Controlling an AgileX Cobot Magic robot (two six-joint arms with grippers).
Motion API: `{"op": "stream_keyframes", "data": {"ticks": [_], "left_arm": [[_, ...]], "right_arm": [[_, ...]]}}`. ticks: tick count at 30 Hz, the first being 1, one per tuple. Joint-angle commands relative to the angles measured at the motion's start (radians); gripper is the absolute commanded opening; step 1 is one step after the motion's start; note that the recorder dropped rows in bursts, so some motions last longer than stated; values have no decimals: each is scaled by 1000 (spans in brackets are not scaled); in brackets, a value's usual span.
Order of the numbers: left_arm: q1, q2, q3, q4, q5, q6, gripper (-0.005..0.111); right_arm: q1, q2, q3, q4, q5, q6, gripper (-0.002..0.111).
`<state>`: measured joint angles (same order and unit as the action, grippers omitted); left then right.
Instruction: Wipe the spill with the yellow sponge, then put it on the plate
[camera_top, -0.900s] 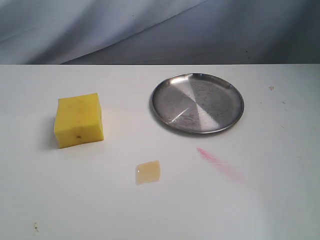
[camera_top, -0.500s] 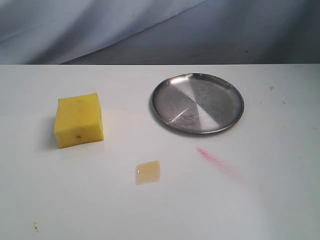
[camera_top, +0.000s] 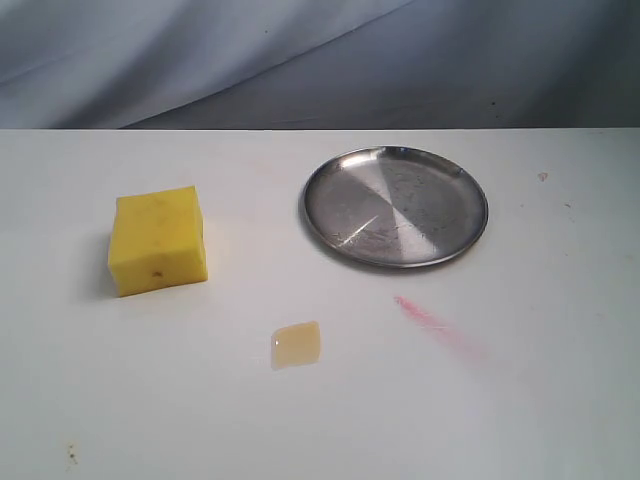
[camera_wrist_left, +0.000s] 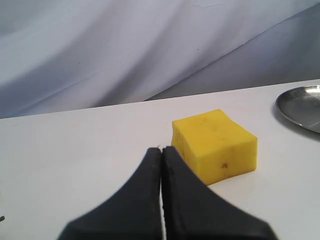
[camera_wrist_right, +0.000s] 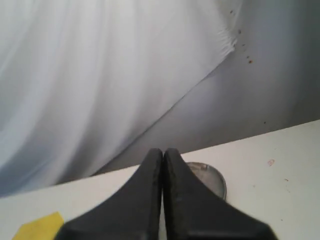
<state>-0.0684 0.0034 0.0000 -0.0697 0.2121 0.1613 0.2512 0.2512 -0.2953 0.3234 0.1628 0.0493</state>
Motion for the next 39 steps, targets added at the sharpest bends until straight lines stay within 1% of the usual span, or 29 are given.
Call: {"op": "stream_keyframes", "data": {"ticks": [1,4,7,11,14,17,18,19,21,23,24,25,29,31,39], "left_arm": [[-1,-3,0,1,-7,-2,0],[-1,-3,0,1,-7,-2,0],[-1,-3,0,1,-7,-2,0],[-1,-3,0,1,-7,-2,0],[-1,-3,0,1,-7,-2,0],[-1,-3,0,1,-7,-2,0],[-1,-3,0,1,-7,-2,0],[-1,-3,0,1,-7,-2,0],[-1,-3,0,1,-7,-2,0],[-1,-3,0,1,-7,-2,0],[-1,-3,0,1,-7,-2,0],[-1,-3,0,1,-7,-2,0],[-1,-3,0,1,-7,-2,0],[-1,-3,0,1,-7,-2,0],[-1,-3,0,1,-7,-2,0]], "right_arm": [[98,246,-180,111,93,-225,0],[189,445,-297,213,142,-384,0],[274,629,-392,246,148,-465,0],[376,883,-544,246,201,-507,0],[463,1155,-725,246,217,-511,0],[525,1361,-875,248,229,-512,0],[548,1447,-959,265,250,-512,5],[557,1493,-1004,270,261,-512,10],[587,1632,-1142,272,279,-512,37],[599,1729,-1241,291,276,-512,67],[599,1777,-1288,303,275,-512,80],[599,1829,-1343,310,275,-512,87],[599,2003,-1532,310,275,-464,89],[599,2062,-1597,310,275,-440,89],[599,2252,-1794,310,298,-357,89]]}}
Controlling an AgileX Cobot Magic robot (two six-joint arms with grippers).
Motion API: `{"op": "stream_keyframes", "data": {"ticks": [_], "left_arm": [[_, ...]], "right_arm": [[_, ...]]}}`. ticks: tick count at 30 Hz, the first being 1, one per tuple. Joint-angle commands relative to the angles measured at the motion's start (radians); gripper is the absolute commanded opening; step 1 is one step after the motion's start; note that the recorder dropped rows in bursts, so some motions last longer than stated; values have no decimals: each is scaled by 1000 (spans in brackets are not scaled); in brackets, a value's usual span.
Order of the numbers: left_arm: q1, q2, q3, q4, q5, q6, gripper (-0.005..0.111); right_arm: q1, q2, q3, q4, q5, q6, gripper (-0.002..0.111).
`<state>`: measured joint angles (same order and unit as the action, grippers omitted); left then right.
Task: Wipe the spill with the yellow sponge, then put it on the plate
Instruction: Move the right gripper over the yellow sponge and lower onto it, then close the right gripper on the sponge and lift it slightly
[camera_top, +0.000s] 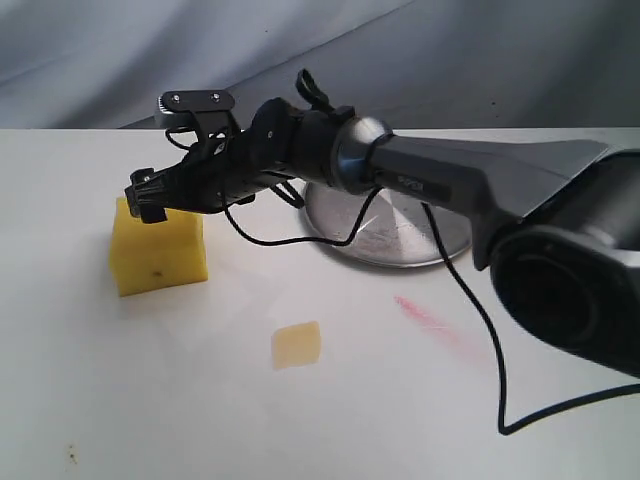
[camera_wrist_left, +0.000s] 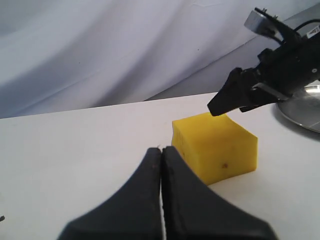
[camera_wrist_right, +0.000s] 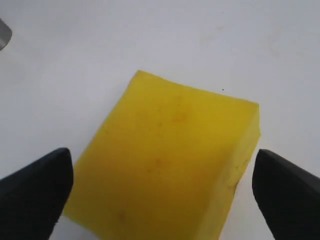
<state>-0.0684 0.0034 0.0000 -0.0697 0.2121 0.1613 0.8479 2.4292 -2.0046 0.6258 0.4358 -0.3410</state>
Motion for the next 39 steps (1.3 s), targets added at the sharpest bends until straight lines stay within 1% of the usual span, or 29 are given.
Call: {"op": "stream_keyframes", "data": {"ticks": [1,6,8,9,11,12,15,17,18,23,27,31,34,36,39], "left_arm": [[-1,-3,0,1,-7,-2,0],[-1,-3,0,1,-7,-2,0],[-1,-3,0,1,-7,-2,0],[-1,-3,0,1,-7,-2,0],[-1,-3,0,1,-7,-2,0],[-1,-3,0,1,-7,-2,0],[-1,-3,0,1,-7,-2,0],[-1,-3,0,1,-7,-2,0],[-1,-3,0,1,-7,-2,0],[-1,-3,0,1,-7,-2,0],[-1,-3,0,1,-7,-2,0],[-1,-3,0,1,-7,-2,0],[-1,-3,0,1,-7,-2,0],[-1,-3,0,1,-7,-2,0],[-1,-3,0,1,-7,-2,0]], "right_arm": [[2,101,-111,7,41,37,89],[2,192,-208,-5,124,83,88],[2,213,-237,-53,166,104,85],[3,222,-250,-93,185,131,81],[6,227,-264,-164,209,185,67],[6,227,-266,-193,219,207,57],[3,213,-266,-219,251,250,22],[1,198,-266,-223,264,270,2],[1,193,-266,-226,266,273,0],[1,147,-266,-229,265,328,0],[3,108,-266,-250,345,335,0],[37,57,-243,-415,442,355,0],[81,-21,-140,-538,415,380,0],[99,-97,-24,-587,356,402,0],[110,-228,182,-599,216,416,0]]}}
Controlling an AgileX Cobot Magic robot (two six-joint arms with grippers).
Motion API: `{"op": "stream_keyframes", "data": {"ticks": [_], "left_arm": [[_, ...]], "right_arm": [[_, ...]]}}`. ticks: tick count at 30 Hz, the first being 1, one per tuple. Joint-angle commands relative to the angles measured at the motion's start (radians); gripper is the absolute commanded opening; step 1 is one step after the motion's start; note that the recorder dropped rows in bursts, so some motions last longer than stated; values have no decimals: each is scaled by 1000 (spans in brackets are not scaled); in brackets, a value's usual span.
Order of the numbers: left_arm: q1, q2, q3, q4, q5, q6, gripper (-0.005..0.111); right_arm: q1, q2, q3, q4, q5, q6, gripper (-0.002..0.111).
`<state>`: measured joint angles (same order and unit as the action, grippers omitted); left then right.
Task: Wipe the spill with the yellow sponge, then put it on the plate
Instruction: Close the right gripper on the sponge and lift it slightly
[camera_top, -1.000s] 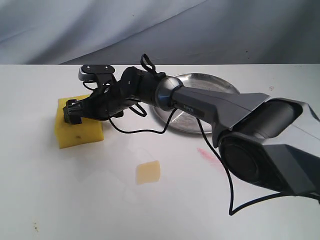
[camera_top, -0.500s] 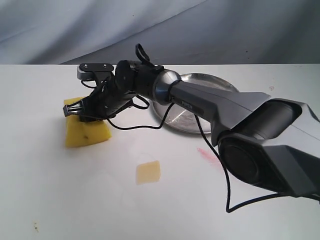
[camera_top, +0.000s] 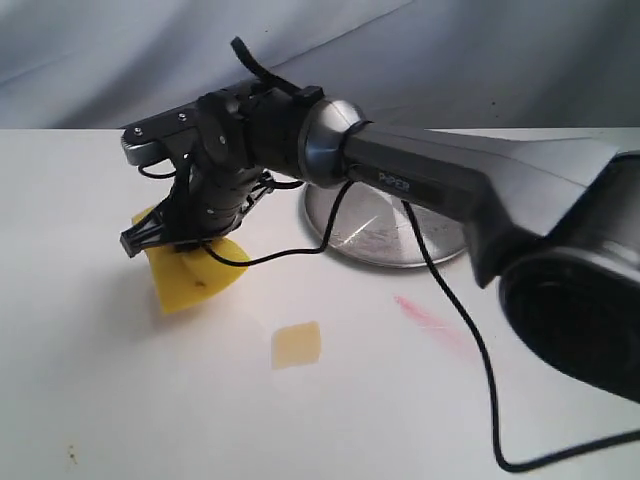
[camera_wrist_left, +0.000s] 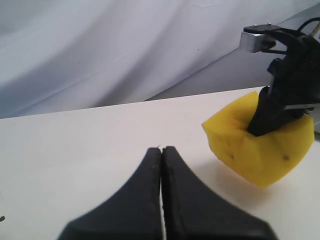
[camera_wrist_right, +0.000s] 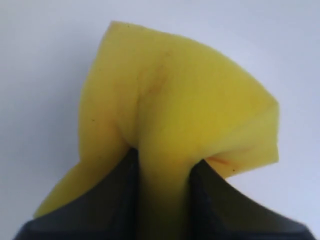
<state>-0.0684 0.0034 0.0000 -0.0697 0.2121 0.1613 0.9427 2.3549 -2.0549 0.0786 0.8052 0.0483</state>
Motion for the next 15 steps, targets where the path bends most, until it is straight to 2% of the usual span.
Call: {"op": "stream_keyframes", "data": {"ticks": [1,5,9,15], "left_arm": [[-1,-3,0,1,-7,-2,0],[-1,-3,0,1,-7,-2,0],[-1,-3,0,1,-7,-2,0],[-1,-3,0,1,-7,-2,0]], "right_arm": [[16,-203,314,-52,-202,36,0],[-9,-391,633,-56,-363,49,0],[-63,-557,912,-61,-451,53,0],[-146,-687,1129,-61,-458,64,0]]}}
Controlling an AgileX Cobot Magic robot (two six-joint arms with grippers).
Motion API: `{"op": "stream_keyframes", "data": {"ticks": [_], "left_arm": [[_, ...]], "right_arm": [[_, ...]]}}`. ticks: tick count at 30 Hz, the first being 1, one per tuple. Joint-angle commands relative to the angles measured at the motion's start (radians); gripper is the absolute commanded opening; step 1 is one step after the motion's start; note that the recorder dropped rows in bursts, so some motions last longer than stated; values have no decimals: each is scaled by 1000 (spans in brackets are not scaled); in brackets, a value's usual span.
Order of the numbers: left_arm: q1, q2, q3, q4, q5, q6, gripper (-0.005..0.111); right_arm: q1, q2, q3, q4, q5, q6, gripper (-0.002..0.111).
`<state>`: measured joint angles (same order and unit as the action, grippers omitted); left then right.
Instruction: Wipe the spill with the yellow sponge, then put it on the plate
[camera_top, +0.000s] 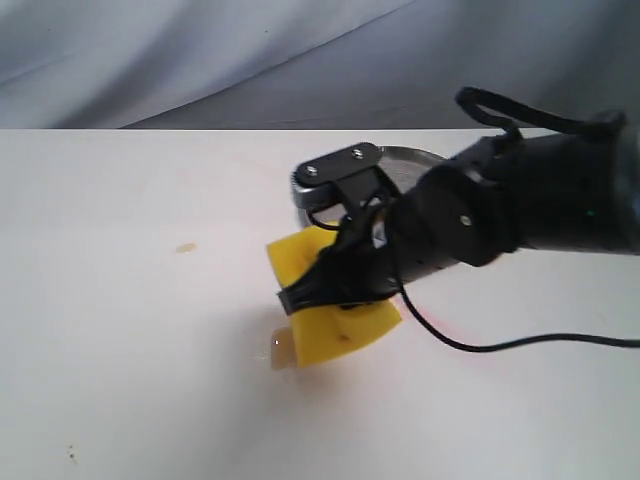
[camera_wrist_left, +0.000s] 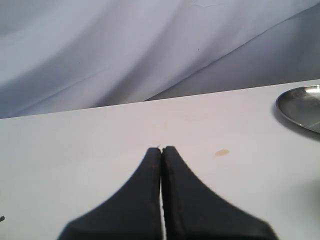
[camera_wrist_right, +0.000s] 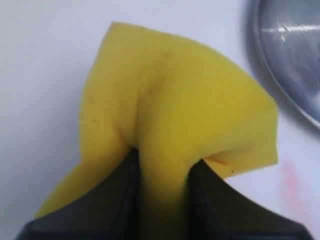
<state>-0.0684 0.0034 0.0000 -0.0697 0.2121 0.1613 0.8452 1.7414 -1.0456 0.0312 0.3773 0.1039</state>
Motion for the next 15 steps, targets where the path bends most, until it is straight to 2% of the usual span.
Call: {"op": "stream_keyframes", "data": {"ticks": [1,12,15], "left_arm": [[-1,-3,0,1,-7,-2,0],[-1,-3,0,1,-7,-2,0],[-1,-3,0,1,-7,-2,0]], "right_arm": [[-60,-80,137,-13,-30,13,0],[-66,70,159,29,-63,12,0],[-66,139,98,66,-22,-10,0]]}}
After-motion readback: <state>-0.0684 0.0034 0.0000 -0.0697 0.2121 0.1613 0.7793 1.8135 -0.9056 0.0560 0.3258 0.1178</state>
